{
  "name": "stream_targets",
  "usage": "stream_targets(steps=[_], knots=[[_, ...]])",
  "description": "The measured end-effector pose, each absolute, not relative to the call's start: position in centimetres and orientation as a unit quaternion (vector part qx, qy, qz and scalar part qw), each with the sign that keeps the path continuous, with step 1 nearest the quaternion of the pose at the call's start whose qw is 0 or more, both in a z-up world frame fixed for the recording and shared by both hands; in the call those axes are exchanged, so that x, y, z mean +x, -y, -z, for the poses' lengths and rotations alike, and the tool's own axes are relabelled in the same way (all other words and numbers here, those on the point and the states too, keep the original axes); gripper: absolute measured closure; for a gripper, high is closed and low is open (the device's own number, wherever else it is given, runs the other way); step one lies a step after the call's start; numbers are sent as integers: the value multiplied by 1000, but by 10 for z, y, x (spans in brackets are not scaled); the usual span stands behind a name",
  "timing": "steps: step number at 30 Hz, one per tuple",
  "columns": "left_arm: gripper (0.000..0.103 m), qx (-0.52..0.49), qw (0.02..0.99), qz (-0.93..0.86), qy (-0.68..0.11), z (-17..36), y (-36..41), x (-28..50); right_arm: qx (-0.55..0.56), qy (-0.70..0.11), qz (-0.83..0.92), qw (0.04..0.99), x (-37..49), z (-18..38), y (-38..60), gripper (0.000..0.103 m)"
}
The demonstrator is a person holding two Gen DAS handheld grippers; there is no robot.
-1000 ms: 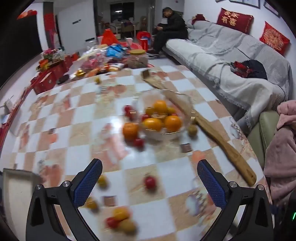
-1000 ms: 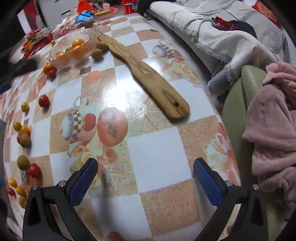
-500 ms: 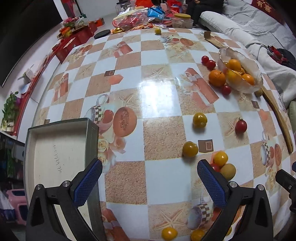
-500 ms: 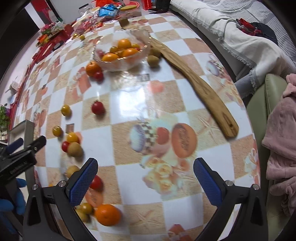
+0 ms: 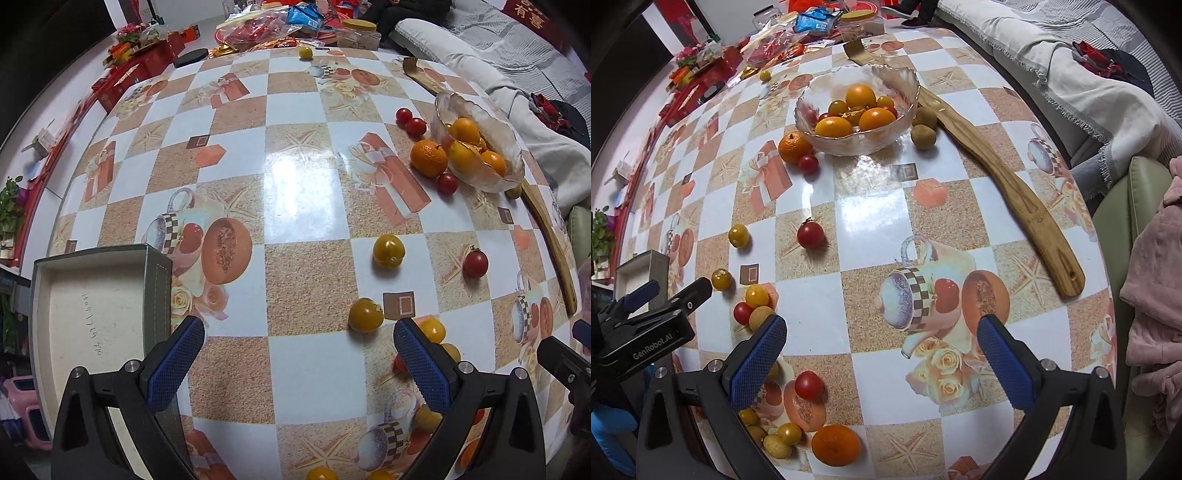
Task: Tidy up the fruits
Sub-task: 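Grasp a yellow cherry tomato with the left tool while the right tool grasps a red cherry tomato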
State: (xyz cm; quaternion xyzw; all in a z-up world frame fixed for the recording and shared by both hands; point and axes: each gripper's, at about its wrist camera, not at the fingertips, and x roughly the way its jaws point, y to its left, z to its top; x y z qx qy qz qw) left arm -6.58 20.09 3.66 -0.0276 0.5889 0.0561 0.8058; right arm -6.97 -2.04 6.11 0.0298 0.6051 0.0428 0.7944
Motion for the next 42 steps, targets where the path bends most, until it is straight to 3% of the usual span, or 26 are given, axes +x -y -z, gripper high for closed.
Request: stream_targets(steps=[42], knots=[[0, -31, 801, -69, -593, -27, -193, -56, 30, -605, -56, 793, -58, -62, 18, 0]])
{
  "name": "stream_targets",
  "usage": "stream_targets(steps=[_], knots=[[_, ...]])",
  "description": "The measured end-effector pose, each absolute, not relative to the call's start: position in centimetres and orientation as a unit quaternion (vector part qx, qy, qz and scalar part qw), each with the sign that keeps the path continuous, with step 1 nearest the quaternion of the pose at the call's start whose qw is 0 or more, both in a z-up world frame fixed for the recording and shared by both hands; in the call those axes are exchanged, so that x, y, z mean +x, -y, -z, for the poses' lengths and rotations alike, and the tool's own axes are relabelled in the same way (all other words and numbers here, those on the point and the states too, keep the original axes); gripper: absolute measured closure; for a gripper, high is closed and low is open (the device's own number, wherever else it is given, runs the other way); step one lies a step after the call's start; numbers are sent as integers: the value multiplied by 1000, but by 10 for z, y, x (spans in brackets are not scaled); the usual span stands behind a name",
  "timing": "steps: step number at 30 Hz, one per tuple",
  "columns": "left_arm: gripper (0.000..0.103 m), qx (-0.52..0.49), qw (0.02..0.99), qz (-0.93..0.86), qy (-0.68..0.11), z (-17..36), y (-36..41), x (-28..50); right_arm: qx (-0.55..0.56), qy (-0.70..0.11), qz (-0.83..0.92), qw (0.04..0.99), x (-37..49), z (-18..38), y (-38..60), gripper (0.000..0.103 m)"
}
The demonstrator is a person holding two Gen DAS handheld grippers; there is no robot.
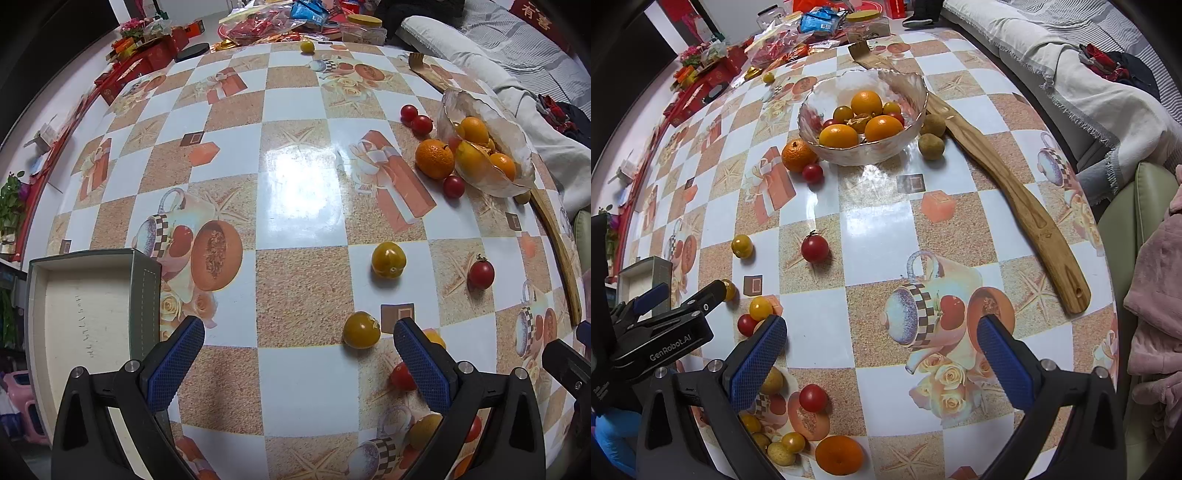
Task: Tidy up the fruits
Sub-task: 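Grasp a yellow cherry tomato with the left tool while the right tool grasps a red cherry tomato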
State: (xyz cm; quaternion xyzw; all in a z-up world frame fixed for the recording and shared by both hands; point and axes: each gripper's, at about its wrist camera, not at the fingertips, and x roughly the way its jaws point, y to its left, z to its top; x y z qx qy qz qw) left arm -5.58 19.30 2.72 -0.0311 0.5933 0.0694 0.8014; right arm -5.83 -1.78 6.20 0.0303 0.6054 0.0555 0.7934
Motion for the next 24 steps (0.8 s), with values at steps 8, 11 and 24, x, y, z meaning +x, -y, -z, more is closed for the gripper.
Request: stream_targets(steps=[8, 11, 24], knots=[[0, -30, 800, -72, -596, -22, -189, -52, 32, -605, -55, 793, -54, -59, 19, 0], [0, -29, 800, -73, -595, -19, -188, -50, 30, -604, -59, 794, -49, -58, 17, 0], [6, -15, 800, -72, -595, -10, -178, -48, 25, -611, -109, 783, -7, -37, -3, 10]])
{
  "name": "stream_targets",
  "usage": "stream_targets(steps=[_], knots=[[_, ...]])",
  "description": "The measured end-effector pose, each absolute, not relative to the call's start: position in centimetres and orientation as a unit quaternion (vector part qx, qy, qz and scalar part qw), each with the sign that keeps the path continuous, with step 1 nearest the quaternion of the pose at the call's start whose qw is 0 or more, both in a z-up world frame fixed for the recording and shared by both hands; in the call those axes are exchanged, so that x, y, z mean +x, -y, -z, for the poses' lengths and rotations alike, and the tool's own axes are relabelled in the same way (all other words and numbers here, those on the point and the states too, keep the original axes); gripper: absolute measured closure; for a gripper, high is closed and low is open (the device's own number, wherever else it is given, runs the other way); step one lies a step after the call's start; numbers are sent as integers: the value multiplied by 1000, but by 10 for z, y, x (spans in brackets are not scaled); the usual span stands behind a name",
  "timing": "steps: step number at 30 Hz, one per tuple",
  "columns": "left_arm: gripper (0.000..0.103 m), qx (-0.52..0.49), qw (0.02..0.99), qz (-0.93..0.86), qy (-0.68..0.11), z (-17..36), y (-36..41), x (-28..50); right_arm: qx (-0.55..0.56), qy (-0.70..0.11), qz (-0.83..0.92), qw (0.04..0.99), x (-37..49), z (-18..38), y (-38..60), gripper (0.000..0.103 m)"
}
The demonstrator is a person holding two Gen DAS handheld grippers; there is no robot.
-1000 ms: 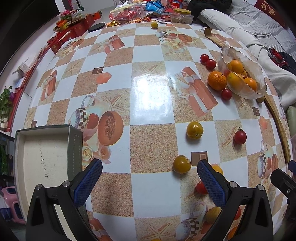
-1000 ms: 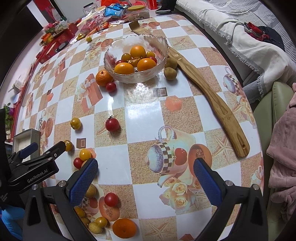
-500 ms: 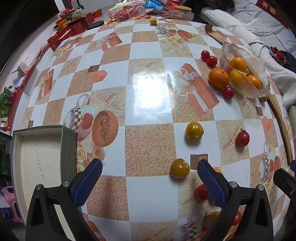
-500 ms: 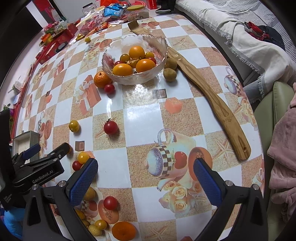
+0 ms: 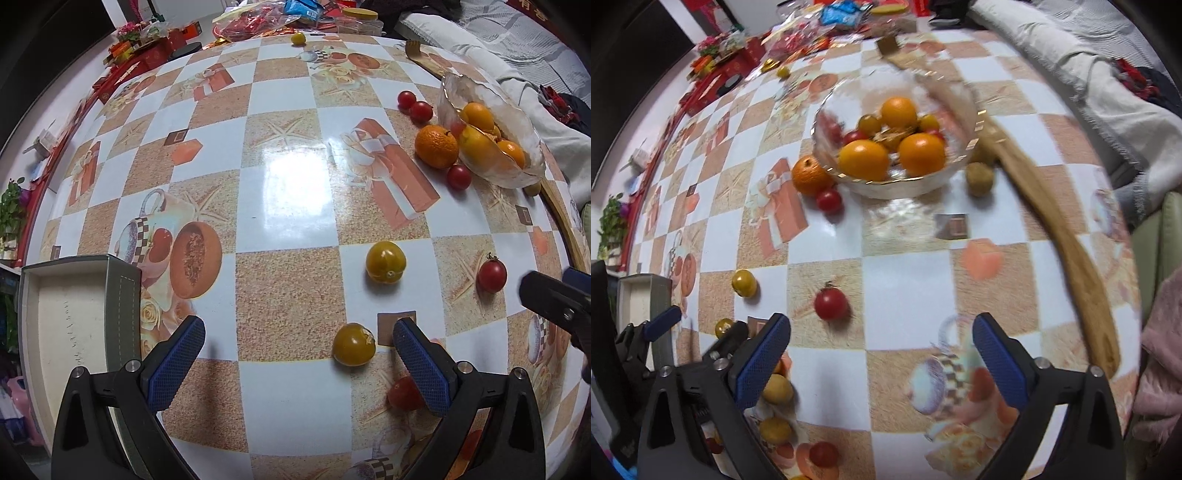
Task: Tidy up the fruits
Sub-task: 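Grasp a yellow cherry tomato with the left tool while the right tool grasps a red cherry tomato, then carry both tomatoes over the white tray and open both tools to drop them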
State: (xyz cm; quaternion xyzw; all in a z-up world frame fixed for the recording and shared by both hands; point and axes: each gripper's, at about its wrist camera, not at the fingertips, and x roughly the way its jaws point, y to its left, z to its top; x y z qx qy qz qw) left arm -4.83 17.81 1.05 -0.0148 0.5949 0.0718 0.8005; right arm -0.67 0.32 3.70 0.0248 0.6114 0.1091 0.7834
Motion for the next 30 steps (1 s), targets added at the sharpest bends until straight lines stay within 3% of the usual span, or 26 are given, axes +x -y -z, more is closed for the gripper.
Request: stream_targets(steps=[2, 5, 7, 10, 13, 15, 16, 18, 20, 30], knots=[[14, -9, 797, -67, -600, -8, -174, -50, 24, -619, -120, 776, -3, -31, -8, 19], [14, -15, 798, -64, -600, -7, -173, -51, 21, -631, -140, 763, 0, -21, -15, 32], [15, -13, 799, -62, -598, -8, -172, -51, 9, -630, -146, 763, 0, -19, -20, 34], [26, -16, 802, -50, -595, -10, -168, -50, -19, -626, -161, 763, 0, -19, -31, 37], [36, -16, 805, -41, -592, -12, -162, -51, -40, -625, -167, 762, 1, -19, -38, 55], [44, -22, 805, -36, -591, -13, -161, -52, -35, -626, -176, 758, 1, -18, -39, 79], [47, -25, 806, -33, -591, -13, -160, -52, -30, -628, -180, 756, 1, -18, -39, 80], [67, -23, 808, -25, -589, -15, -157, -54, -28, -626, -178, 759, 0, -19, -38, 80], [80, -25, 809, -15, -587, -17, -155, -56, -11, -625, -177, 760, -2, -22, -33, 80], [80, -71, 819, 0, -569, -46, -176, -79, 51, -619, -185, 762, -21, -43, -18, 80]])
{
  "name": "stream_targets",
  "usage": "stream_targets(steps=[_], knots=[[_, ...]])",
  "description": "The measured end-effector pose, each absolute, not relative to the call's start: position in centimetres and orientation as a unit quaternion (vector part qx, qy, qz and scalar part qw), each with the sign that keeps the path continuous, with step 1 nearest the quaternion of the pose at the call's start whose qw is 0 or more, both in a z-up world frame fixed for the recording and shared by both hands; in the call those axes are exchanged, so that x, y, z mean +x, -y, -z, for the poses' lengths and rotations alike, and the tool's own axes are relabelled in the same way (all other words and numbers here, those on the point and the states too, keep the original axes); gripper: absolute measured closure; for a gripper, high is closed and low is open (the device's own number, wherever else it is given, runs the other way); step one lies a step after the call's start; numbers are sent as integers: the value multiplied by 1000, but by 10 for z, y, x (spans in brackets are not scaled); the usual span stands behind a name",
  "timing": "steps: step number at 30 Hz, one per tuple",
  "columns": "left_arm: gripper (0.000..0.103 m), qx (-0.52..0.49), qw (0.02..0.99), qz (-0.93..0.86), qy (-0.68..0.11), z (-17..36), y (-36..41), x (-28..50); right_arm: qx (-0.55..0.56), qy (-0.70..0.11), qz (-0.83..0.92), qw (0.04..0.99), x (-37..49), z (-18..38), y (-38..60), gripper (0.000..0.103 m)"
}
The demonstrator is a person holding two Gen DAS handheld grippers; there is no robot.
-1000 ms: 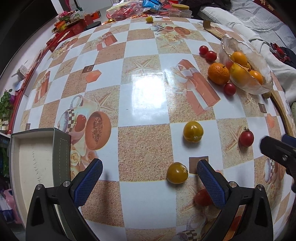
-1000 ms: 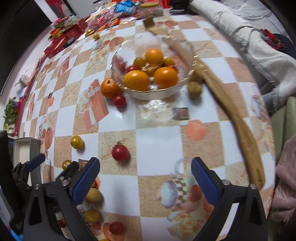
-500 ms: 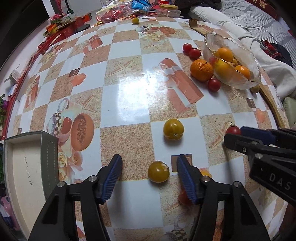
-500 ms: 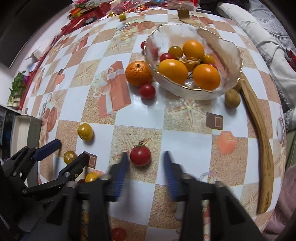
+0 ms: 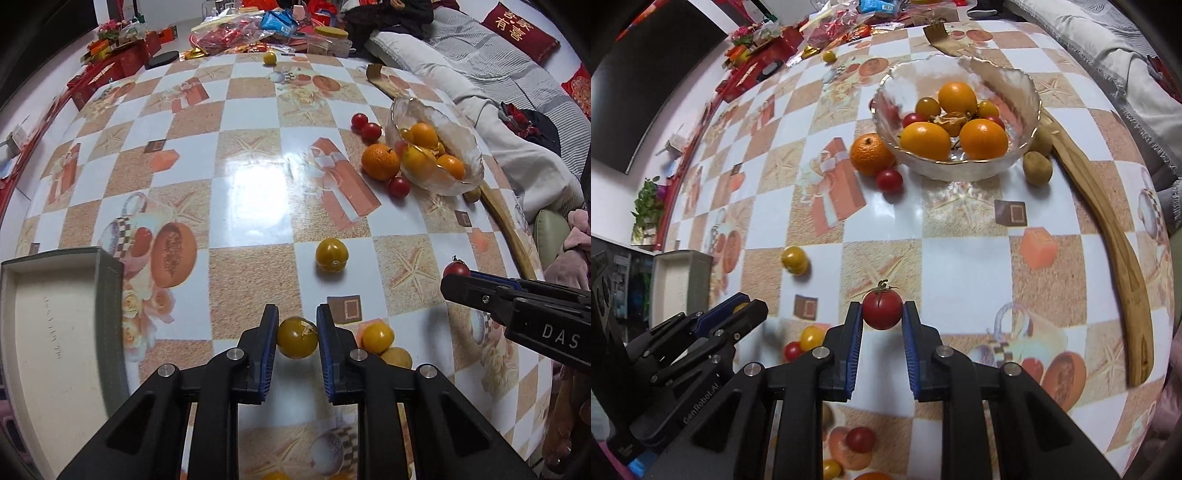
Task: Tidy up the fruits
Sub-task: 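Carry both tomatoes over the white tray and open both tools to drop them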
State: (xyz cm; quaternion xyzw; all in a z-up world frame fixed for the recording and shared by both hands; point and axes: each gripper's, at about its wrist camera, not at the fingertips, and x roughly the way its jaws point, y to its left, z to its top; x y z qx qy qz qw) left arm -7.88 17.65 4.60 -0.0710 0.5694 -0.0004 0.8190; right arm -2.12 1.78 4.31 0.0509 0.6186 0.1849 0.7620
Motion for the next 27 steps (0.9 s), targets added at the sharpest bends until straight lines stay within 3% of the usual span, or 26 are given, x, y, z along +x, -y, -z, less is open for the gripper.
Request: stream_targets(steps=[14, 27], knots=[[80, -83, 824, -82, -554, -81, -270, -138, 28, -606, -264, 750, -55, -80, -100, 80], [80, -99, 788, -190, -577, -51, -370, -205, -19, -619, -359, 698, -92, -72, -236, 80]])
